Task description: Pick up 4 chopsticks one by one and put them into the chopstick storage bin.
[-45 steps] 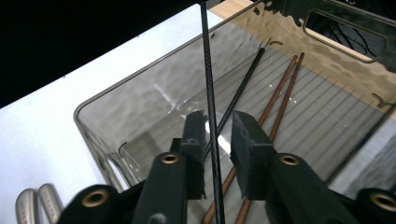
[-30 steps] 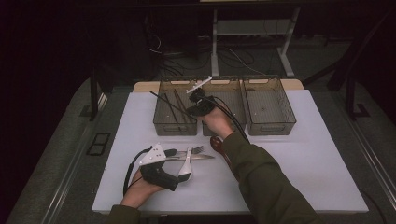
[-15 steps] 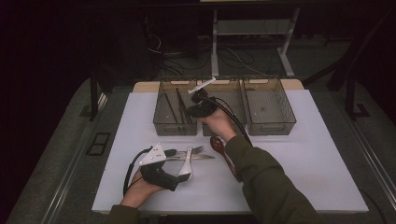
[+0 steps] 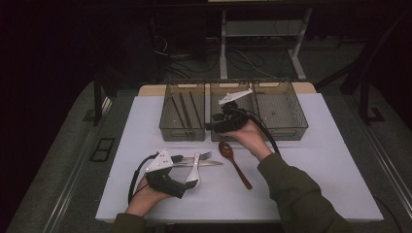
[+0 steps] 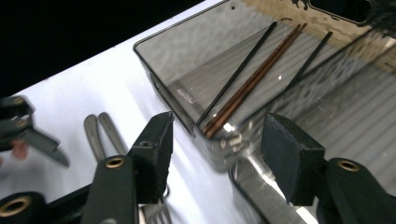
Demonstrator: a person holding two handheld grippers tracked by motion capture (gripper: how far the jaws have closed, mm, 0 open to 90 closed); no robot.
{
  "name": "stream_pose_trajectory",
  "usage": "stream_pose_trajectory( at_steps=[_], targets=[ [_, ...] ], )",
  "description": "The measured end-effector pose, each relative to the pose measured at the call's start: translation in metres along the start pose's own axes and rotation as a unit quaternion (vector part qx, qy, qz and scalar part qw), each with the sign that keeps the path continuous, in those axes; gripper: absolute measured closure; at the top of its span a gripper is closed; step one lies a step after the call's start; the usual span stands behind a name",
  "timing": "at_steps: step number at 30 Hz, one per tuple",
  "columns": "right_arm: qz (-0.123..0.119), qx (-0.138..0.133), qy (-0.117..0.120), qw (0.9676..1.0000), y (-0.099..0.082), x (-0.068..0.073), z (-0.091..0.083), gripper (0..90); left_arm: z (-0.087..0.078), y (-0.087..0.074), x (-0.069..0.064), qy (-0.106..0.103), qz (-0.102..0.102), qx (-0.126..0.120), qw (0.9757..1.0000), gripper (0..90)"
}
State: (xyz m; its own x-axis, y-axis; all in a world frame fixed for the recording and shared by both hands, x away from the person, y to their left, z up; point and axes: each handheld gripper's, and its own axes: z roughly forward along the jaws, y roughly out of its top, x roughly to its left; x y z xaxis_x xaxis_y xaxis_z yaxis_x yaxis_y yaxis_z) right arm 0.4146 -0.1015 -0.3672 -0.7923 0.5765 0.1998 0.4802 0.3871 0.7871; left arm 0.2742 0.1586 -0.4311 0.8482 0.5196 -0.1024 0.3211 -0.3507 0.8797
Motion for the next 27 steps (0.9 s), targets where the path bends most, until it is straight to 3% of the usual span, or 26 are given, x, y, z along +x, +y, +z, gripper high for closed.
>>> stream_pose_trajectory(
  at_steps=[13,22,27],
  targets=[
    [0.008,-0.040,0.008,0.9991,-0.047,-0.011,-0.059,28.3,0.001,0.000,-0.001,0.004,0.002,0.007,1.0000,0.0],
    [0.017,-0.029,-0.001,0.9994,-0.084,-0.016,-0.089,24.8,0.001,0.000,-0.002,0.006,0.002,0.011,0.9999,0.0],
    [0.010,-0.043,-0.015,0.9989,-0.103,-0.014,-0.107,22.0,0.000,0.000,-0.002,0.007,0.003,0.011,0.9999,0.0]
  ],
)
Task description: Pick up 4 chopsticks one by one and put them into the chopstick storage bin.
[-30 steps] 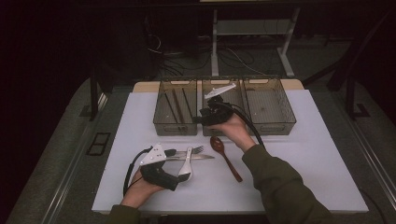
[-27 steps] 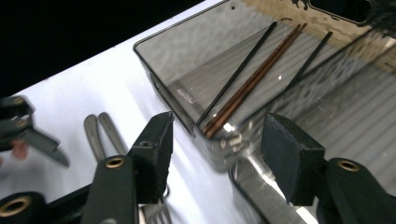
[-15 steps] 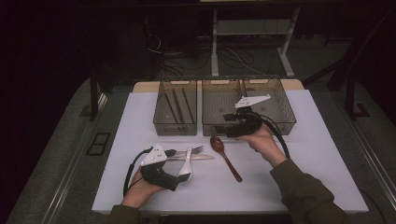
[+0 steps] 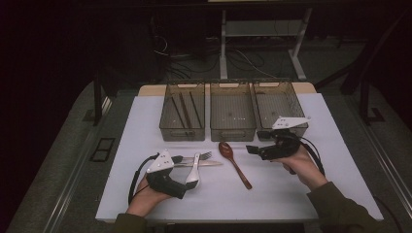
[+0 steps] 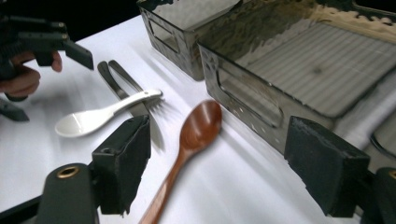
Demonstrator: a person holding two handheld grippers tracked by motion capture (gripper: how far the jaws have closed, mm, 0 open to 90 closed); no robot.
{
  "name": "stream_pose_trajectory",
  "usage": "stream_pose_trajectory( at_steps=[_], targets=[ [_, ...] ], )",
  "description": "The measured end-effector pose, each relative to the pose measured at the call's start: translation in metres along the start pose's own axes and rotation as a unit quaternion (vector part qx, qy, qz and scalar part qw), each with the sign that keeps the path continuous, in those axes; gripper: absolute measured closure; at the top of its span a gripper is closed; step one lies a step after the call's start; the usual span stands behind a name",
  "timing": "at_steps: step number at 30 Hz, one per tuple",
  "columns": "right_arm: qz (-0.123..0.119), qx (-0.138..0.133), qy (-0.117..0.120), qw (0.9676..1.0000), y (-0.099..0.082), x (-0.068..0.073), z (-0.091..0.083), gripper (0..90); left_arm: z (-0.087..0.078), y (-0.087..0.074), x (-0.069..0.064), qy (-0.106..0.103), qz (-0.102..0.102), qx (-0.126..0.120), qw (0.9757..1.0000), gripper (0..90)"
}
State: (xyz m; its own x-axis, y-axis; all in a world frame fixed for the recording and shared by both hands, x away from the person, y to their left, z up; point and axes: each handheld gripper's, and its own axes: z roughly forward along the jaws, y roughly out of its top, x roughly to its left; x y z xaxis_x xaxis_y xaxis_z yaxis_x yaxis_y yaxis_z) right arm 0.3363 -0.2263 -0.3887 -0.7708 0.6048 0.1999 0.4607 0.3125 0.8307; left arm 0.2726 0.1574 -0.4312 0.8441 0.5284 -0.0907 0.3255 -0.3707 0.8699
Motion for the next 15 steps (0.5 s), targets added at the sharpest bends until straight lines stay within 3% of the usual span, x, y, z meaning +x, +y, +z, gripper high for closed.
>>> stream_pose_trajectory(
  at_steps=[10,15],
  targets=[
    [-0.005,-0.017,-0.040,0.9991,-0.033,0.006,-0.031,19.5,-0.001,0.000,-0.001,0.002,0.000,-0.002,1.0000,0.0],
    [-0.012,-0.007,-0.058,0.9982,-0.047,0.007,-0.037,16.5,-0.001,0.000,-0.001,0.003,0.001,-0.003,1.0000,0.0]
  ],
)
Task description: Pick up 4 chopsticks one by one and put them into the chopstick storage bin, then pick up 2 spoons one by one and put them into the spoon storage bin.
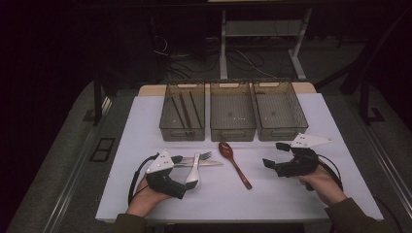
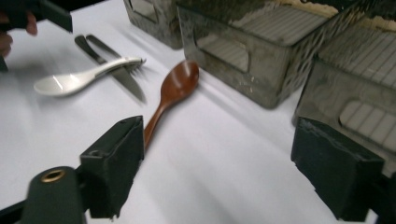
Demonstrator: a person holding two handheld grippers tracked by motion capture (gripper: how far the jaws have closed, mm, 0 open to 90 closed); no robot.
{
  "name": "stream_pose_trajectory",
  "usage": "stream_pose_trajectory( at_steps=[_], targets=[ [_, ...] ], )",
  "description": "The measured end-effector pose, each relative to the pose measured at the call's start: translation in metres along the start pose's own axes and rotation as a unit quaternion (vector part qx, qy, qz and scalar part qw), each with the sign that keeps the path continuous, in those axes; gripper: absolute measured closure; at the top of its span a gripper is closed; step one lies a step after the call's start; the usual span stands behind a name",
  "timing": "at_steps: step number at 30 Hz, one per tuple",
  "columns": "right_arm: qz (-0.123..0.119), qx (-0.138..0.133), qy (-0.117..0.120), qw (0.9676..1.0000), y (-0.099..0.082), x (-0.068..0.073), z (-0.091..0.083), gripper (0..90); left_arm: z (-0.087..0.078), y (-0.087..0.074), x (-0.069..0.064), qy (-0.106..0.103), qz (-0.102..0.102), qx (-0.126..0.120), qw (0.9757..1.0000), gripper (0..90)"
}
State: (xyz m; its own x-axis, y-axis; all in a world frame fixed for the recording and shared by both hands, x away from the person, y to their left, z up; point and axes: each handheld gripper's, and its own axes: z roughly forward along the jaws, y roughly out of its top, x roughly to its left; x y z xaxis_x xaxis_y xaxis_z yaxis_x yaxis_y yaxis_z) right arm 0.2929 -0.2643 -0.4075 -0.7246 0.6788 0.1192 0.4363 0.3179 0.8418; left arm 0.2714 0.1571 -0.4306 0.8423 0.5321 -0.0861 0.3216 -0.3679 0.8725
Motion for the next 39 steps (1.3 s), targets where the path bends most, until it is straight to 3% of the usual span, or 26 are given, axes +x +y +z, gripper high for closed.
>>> stream_pose_trajectory(
  at_steps=[7,12,19,26,30,39],
  targets=[
    [-0.004,0.002,-0.025,0.9997,-0.018,-0.001,-0.011,14.7,0.000,0.000,0.001,0.006,0.000,0.005,1.0000,0.0],
    [0.013,-0.006,-0.037,0.9992,-0.029,-0.003,-0.022,14.7,0.000,-0.001,0.001,0.013,-0.003,0.012,0.9998,0.9],
    [0.014,0.004,-0.050,0.9986,-0.044,-0.002,-0.034,14.7,-0.002,-0.002,0.002,0.030,-0.011,0.025,0.9992,8.0],
    [0.012,0.002,-0.044,0.9989,-0.049,0.000,-0.036,14.7,0.000,0.000,-0.001,0.035,-0.014,0.033,0.9988,17.1],
    [0.006,0.010,-0.044,0.9990,-0.050,0.001,-0.034,14.8,0.006,0.000,-0.003,0.030,-0.012,0.050,0.9982,22.1],
    [0.002,0.013,-0.043,0.9990,-0.050,0.002,-0.031,14.8,0.014,-0.001,-0.006,0.028,-0.026,0.071,0.9968,29.5]
  ],
)
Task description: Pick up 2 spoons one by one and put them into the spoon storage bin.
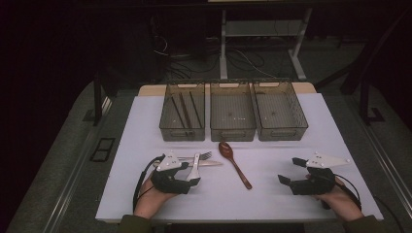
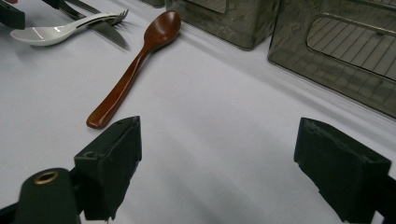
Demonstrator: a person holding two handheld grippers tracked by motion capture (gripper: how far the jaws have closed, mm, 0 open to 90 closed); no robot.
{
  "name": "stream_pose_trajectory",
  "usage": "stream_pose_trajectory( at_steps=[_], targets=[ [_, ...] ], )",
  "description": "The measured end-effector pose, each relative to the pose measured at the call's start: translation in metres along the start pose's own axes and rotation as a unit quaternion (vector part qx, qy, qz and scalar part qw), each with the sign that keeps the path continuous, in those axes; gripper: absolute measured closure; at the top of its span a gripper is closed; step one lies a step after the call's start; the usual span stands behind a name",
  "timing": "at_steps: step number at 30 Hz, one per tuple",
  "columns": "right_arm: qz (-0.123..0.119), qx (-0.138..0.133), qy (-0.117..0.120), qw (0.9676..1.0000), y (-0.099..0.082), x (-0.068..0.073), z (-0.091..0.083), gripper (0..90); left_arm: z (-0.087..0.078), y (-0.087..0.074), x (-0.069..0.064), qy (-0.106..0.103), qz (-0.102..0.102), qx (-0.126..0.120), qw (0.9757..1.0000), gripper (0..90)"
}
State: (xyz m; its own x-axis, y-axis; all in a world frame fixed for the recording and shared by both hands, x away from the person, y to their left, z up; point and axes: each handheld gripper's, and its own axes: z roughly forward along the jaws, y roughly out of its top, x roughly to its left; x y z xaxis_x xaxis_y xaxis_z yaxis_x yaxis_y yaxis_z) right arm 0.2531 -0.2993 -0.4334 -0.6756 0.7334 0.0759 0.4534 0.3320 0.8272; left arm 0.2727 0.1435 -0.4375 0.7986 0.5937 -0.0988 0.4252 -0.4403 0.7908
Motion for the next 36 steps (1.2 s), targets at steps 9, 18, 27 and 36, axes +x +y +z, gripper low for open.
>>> stream_pose_trajectory(
  at_steps=[9,18,27,36],
  targets=[
    [-0.004,0.002,0.000,1.0000,0.000,0.000,0.001,14.8,0.004,-0.002,0.001,-0.001,-0.010,0.014,0.9998,32.6],
    [-0.005,0.004,0.001,1.0000,0.000,0.001,0.001,14.8,0.008,-0.003,0.001,-0.002,-0.006,0.033,0.9994,33.4],
    [-0.006,0.005,0.000,1.0000,0.000,0.001,0.001,14.8,0.011,-0.004,-0.002,-0.009,0.000,0.048,0.9988,36.4],
    [-0.006,0.005,0.000,1.0000,0.000,0.001,0.001,14.8,0.013,-0.003,-0.002,-0.011,0.004,0.062,0.9980,41.7]
  ],
)
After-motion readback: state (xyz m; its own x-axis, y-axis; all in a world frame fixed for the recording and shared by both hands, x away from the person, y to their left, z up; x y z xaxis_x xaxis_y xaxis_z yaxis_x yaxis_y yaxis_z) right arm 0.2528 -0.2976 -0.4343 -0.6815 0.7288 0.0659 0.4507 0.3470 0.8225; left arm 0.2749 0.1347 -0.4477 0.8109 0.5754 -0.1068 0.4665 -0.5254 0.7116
